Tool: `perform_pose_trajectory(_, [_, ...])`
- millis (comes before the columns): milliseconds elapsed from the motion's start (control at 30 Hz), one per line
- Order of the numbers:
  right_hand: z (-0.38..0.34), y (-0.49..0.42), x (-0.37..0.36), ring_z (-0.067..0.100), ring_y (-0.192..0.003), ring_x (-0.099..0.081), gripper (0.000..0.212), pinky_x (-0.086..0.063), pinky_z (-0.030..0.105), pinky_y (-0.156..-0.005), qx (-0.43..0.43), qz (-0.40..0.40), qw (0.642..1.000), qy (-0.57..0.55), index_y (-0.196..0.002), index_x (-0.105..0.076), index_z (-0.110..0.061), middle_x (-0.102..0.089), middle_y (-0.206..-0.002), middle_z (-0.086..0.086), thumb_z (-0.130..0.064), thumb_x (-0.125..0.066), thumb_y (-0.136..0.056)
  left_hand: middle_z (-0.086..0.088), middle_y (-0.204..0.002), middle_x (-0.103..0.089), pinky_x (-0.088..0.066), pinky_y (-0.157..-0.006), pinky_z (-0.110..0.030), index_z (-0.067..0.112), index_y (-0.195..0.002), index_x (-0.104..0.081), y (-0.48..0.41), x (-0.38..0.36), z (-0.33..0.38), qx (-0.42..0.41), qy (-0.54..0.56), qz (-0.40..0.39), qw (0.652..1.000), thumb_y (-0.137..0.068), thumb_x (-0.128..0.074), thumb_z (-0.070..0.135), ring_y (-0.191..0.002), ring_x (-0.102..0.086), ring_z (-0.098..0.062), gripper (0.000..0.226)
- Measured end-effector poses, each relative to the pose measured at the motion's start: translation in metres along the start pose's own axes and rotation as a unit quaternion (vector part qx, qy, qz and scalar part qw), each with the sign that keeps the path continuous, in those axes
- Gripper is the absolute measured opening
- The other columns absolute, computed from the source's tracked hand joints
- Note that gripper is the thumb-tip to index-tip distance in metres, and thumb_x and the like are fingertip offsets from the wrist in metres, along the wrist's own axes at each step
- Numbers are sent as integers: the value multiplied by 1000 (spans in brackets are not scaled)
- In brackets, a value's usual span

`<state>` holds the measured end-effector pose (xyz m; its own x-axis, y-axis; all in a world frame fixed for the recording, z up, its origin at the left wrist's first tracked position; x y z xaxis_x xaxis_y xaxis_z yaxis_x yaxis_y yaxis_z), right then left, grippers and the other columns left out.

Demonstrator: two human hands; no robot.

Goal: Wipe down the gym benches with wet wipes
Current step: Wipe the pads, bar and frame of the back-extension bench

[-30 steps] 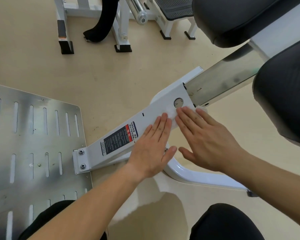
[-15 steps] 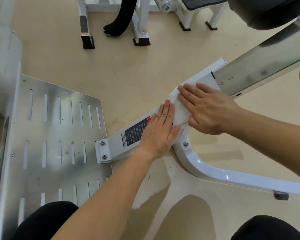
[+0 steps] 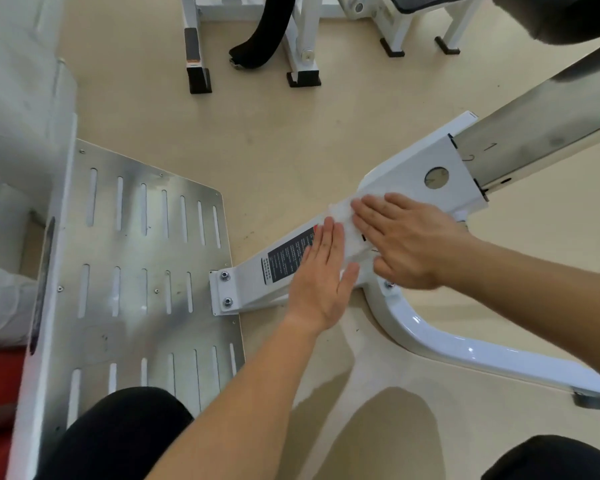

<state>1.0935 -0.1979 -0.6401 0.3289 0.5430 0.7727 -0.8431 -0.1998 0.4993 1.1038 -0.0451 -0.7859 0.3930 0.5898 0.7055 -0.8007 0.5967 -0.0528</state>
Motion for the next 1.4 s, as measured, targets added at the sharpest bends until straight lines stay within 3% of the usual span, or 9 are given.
perform_pose_trajectory(133, [-22,20,-16,24,-155,-6,78,1,40,-124,59,6,998,-37,-154,-3,-9,2,-162,10,-49,2,-87,3,-167,18,-6,-127,-39,16,-159,7,49,-13,3,26,-31,-23,999,-99,3,60,-153,16,-9,74])
perform_pose_trajectory(233, [-20,-7,-7,20,-155,8,88,4,39,-124,52,-2,999,-12,-158,8,-12,18,-161,5,-48,18,-78,9,-167,14,-5,-127,-39,22,-160,5,26,-9,-16,64,-4,-7,998,-99,-3,58,-152,15,-3,71])
perform_pose_trajectory(367, [-22,-56,4,19,-155,9,73,2,38,-126,28,-9,1000,11,-160,6,-12,12,-167,6,-49,2,-96,11,-167,8,-8,-126,-39,23,-161,0,-4,-6,-43,112,20,10,993,-95,0,60,-152,10,-3,75])
perform_pose_trajectory(500, [-34,-39,-6,21,-155,13,93,6,40,-125,82,-23,996,18,-159,9,-12,16,-166,7,-47,22,-74,12,-167,11,-6,-127,-37,23,-160,3,34,-23,-33,113,20,43,992,-95,7,65,-152,14,-2,77])
perform_pose_trajectory(733, [-44,-62,-5,19,-155,10,99,3,39,-126,118,-25,992,24,-160,7,-14,13,-167,4,-47,25,-68,15,-166,-2,-12,-126,-40,25,-160,-11,42,-33,-58,172,64,92,979,-100,-6,51,-152,4,0,66])
perform_pose_trajectory(900, [-59,-105,-7,21,-155,8,74,-1,41,-126,93,-21,994,45,-160,4,-11,11,-168,8,-48,-1,-96,15,-167,-3,-7,-126,-36,27,-160,-12,27,-37,-84,209,76,116,968,-98,-6,51,-147,10,8,67])
perform_pose_trajectory(1000, [-73,-79,-19,25,-155,13,90,4,43,-126,133,-34,989,46,-159,10,-10,16,-166,10,-47,19,-77,16,-166,-3,-11,-126,-37,27,-160,-12,56,-43,-75,209,73,117,968,-100,-9,48,-150,7,5,64])
perform_pose_trajectory(1200, [-87,-86,-22,23,-154,16,90,7,41,-125,172,-34,984,41,-152,21,-12,20,-165,7,-48,25,-70,13,-166,-7,-12,-126,-35,24,-160,-16,68,-39,-89,228,60,107,966,-97,-3,52,-154,-4,-5,70])
perform_pose_trajectory(1400, [-113,-162,-18,18,-155,10,72,2,38,-126,142,-52,987,47,-160,7,-14,14,-167,5,-52,-7,-100,7,-168,-6,-10,-125,-39,22,-160,-12,39,-42,-149,281,86,112,949,-90,3,59,-154,-6,-10,81])
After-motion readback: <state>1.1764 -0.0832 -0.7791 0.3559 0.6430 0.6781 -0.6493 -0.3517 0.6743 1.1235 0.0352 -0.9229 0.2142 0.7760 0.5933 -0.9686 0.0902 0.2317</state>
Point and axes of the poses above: each hand's wrist, its own y-axis away from the middle knuckle, its own x-axis out of the back of the hand, z = x × y, the point moved 1 cm from there along -y, towards the middle knuckle
